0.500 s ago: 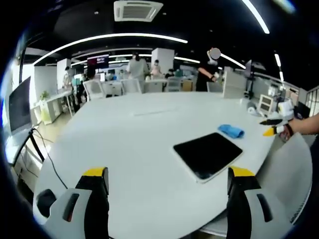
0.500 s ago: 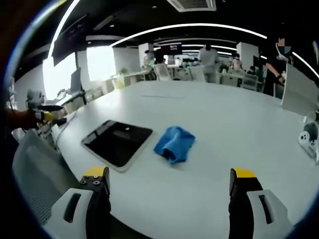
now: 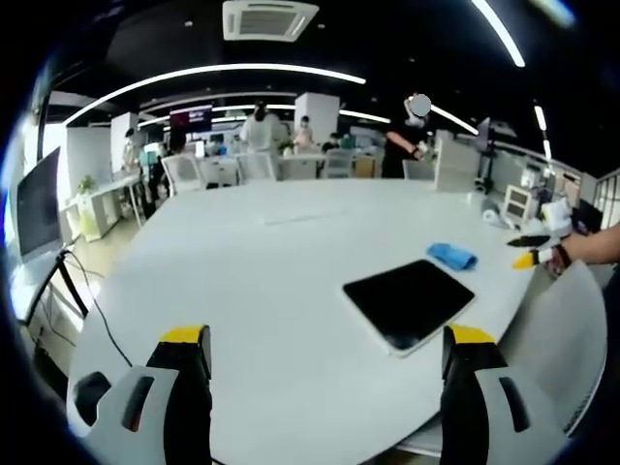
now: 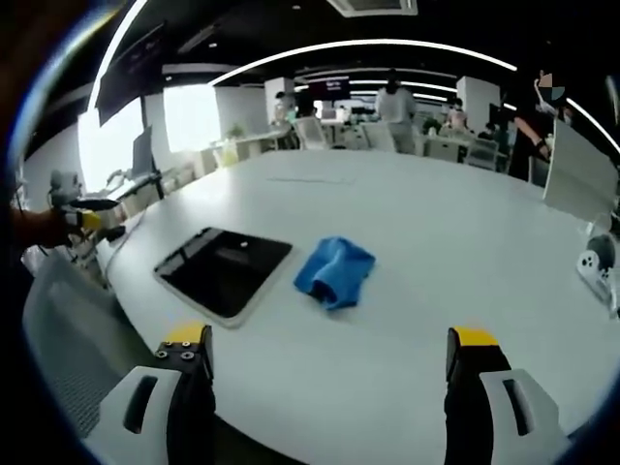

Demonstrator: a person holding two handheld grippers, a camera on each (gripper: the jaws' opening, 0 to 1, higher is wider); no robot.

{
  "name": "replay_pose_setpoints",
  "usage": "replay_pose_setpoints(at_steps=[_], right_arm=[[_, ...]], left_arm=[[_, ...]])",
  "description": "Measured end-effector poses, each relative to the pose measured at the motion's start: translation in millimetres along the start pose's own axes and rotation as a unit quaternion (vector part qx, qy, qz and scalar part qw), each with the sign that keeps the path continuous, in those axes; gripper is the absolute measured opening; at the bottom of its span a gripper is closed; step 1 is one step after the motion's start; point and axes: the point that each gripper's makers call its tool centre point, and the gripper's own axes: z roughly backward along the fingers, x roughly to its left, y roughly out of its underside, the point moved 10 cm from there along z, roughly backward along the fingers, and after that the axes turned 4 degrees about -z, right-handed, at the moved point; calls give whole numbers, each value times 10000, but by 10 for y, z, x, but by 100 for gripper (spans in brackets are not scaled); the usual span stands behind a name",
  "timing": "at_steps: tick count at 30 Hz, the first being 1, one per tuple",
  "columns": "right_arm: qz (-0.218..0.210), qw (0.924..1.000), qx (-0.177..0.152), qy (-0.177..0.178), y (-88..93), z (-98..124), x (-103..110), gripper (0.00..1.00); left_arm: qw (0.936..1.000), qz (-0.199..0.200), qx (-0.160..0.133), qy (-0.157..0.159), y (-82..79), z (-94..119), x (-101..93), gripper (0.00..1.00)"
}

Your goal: Wipe the mirror surface with the cleaning cloth until all visible marks leave the cleaned area.

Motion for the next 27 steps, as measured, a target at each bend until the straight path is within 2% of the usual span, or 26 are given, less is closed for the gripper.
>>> replay_pose_setpoints(at_steps=[4, 7, 11, 13, 14, 15, 17, 20, 22, 24, 25, 26, 27], right_arm=[[-162, 9994, 317, 58, 37, -4, -11, 100], [-131, 9991, 361, 161, 56, 15, -18, 100], [-208, 9988, 344, 294, 64, 21, -64, 100], [-333, 9984, 310, 321, 64, 28, -79, 100], [-358, 9981, 371, 339, 70, 28, -73, 100], [-316, 9977, 477, 363, 82, 25, -63, 100], [-154, 9982, 485, 315, 68, 3, -27, 100], [-93, 9986, 477, 185, 46, -32, 0, 100], [-86, 9988, 451, 175, 44, -15, 7, 100], [-148, 9988, 439, 150, 46, -14, 19, 100], [-178, 9986, 471, 158, 47, -18, 18, 98], [-212, 9970, 702, 239, 62, -22, 9, 96], [-158, 9973, 671, 251, 48, -38, 10, 96]], left_arm=[[10000, 10, 36, -13, 16, 14, 40, 100], [9998, -77, 181, 86, 35, -6, 82, 100], [9993, -234, 187, 214, 9, -43, 165, 100], [9996, -197, 155, 135, 4, -51, 231, 100], [9998, -10, 190, 75, 0, -41, 252, 100], [9999, -14, 129, 50, -27, -26, 248, 100], [9999, -17, 94, 36, -55, -9, 221, 100], [9997, -179, 164, 74, -11, 1, 202, 100], [9997, -55, 235, 33, 51, 23, 222, 100], [9998, -36, 182, -8, 67, 59, 230, 100], [9998, -32, 176, -13, 78, 66, 236, 100], [9998, -30, 182, -25, 92, 80, 241, 100], [9998, -4, 186, -61, 110, 94, 250, 100]])
